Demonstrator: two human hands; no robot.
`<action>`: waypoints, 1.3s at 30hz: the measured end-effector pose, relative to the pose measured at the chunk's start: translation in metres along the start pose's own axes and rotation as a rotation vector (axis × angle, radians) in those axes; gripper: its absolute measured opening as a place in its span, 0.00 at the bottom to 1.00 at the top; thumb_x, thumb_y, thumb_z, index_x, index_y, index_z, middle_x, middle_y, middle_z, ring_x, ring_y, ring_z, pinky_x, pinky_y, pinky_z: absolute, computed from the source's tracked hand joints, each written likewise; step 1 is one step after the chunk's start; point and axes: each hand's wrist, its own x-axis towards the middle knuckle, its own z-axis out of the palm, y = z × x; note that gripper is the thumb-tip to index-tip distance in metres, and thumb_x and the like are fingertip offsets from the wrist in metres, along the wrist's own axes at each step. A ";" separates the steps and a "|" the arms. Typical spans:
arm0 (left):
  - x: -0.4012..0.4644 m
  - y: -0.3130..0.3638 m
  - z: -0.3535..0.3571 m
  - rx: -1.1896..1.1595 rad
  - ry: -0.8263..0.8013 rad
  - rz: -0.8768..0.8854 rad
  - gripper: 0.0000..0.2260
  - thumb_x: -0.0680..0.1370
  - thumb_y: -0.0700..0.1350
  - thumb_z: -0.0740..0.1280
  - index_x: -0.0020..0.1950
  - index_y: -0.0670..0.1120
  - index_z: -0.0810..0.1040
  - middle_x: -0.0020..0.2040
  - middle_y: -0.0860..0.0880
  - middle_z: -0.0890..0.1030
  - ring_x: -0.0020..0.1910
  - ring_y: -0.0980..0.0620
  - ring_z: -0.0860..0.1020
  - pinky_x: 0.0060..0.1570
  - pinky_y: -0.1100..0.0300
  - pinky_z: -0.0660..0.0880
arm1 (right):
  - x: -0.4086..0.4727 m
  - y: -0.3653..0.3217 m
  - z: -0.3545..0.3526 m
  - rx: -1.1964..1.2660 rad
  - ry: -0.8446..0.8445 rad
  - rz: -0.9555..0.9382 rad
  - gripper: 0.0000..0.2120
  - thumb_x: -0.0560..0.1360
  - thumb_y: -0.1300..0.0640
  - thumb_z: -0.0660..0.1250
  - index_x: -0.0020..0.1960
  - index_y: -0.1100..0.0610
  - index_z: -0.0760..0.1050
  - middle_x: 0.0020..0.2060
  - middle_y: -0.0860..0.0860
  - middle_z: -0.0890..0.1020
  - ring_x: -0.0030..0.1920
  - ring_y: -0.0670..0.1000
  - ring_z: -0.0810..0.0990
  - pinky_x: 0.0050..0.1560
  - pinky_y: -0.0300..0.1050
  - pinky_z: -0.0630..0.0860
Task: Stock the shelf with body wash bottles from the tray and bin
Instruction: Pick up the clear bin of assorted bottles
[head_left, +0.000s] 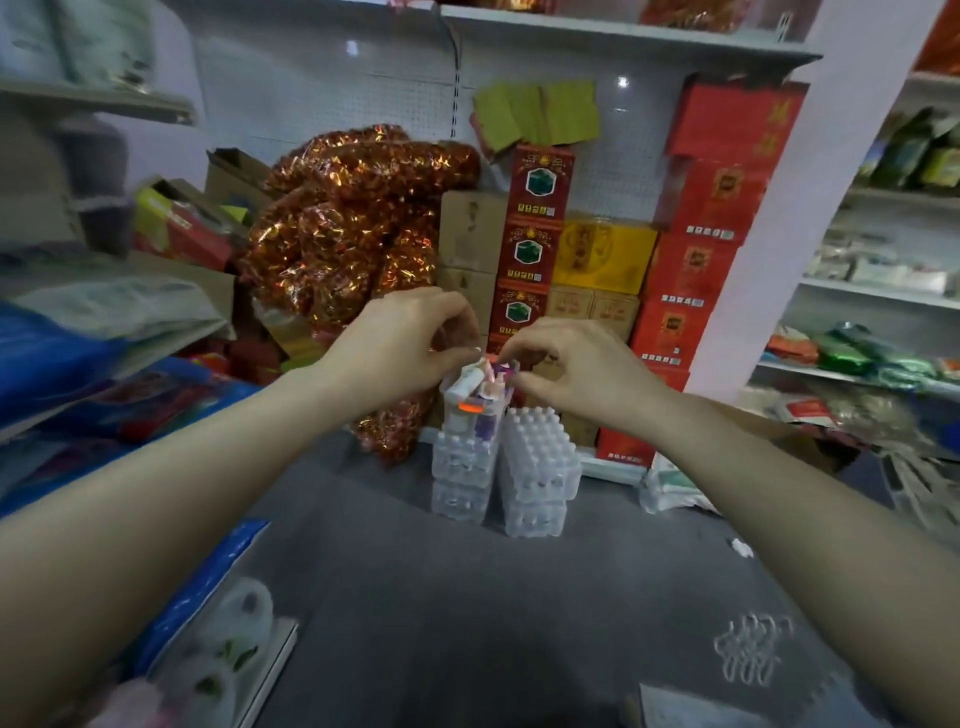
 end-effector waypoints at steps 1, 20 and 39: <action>0.017 -0.012 0.013 -0.005 0.001 0.002 0.07 0.74 0.51 0.71 0.50 0.51 0.79 0.45 0.55 0.79 0.42 0.59 0.77 0.43 0.61 0.77 | 0.014 0.019 0.008 0.000 0.007 0.004 0.09 0.75 0.49 0.71 0.55 0.47 0.82 0.48 0.44 0.83 0.49 0.46 0.80 0.50 0.52 0.79; 0.372 -0.266 0.312 -0.081 -0.096 -0.005 0.09 0.73 0.49 0.72 0.52 0.50 0.79 0.47 0.54 0.80 0.43 0.56 0.78 0.45 0.57 0.80 | 0.285 0.404 0.163 0.024 -0.049 0.174 0.10 0.76 0.50 0.71 0.57 0.47 0.81 0.51 0.45 0.83 0.51 0.46 0.80 0.51 0.51 0.79; 0.571 -0.489 0.612 -0.089 -0.184 -0.412 0.14 0.74 0.48 0.71 0.59 0.48 0.79 0.54 0.48 0.79 0.48 0.48 0.79 0.48 0.53 0.77 | 0.501 0.727 0.398 0.266 -0.243 0.244 0.10 0.75 0.51 0.71 0.56 0.47 0.81 0.49 0.46 0.83 0.46 0.48 0.81 0.48 0.51 0.79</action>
